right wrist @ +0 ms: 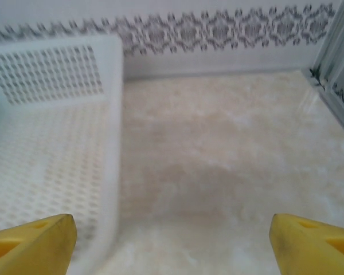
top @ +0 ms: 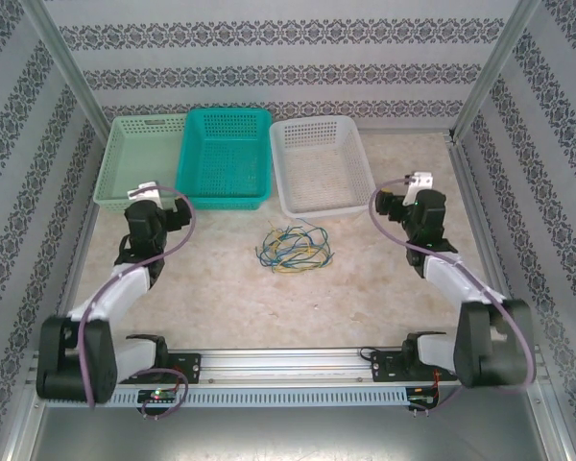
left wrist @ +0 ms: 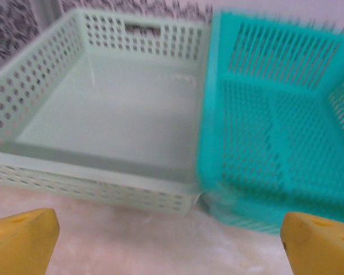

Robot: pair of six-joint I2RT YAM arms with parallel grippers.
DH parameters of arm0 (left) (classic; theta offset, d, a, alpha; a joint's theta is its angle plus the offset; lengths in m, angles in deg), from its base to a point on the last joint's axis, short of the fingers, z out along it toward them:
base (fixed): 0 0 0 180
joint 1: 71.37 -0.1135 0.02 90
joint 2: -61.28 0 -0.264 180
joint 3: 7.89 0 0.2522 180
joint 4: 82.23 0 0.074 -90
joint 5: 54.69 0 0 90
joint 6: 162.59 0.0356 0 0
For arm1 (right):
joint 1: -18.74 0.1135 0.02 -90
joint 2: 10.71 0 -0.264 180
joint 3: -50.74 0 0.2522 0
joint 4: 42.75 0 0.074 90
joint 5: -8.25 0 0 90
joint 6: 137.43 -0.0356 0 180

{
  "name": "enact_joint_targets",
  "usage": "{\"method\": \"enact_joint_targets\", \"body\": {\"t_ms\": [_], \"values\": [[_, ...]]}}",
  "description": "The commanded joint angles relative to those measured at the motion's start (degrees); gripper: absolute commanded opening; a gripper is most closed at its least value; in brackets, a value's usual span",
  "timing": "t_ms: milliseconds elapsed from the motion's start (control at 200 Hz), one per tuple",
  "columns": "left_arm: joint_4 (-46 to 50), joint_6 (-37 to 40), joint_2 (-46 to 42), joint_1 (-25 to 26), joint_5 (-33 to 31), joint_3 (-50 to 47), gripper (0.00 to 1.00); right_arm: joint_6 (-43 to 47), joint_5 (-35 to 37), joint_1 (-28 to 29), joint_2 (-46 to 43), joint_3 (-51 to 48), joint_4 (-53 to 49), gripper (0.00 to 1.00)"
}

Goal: Untangle the cables

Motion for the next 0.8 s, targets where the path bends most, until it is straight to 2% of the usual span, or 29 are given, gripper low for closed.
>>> {"method": "enact_joint_targets", "body": {"t_ms": [0,80,215,290,360,470,600,684,794], "values": [[17.3,-9.2,-6.2,2.4,-4.8,0.8,1.00,-6.7,-4.8,1.2,-3.5,4.3,-18.2,0.83],[23.3,-11.6,-9.5,4.8,-6.2,0.7,1.00,-9.9,-6.1,4.1,-5.0,4.8,-22.5,0.79],[25.5,-15.5,-13.9,8.2,-2.4,-1.9,1.00,-17.4,-5.4,10.2,-5.3,4.7,-27.7,0.77],[25.1,-15.7,-15.1,12.7,-2.0,-2.2,1.00,-20.2,-5.9,14.3,-4.6,4.4,-29.0,0.77],[23.6,-13.8,-14.8,18.0,-1.6,-1.7,1.00,-22.0,-1.8,19.8,-4.0,4.6,-30.4,0.77],[20.5,-9.2,-11.4,24.6,1.7,-0.1,1.00,-23.1,2.9,27.5,-1.4,5.2,-29.3,0.77],[17.4,-4.2,-3.5,30.6,4.4,3.1,1.00,-27.0,3.1,30.2,4.3,8.1,-29.3,0.74],[16.5,-2.1,1.4,33.0,5.1,5.7,0.99,-27.9,2.0,31.9,6.1,8.6,-26.6,0.72],[14.1,-3.3,5.5,33.3,8.0,6.1,0.97,-26.5,3.2,36.0,8.9,11.1,-24.0,0.73]]}}
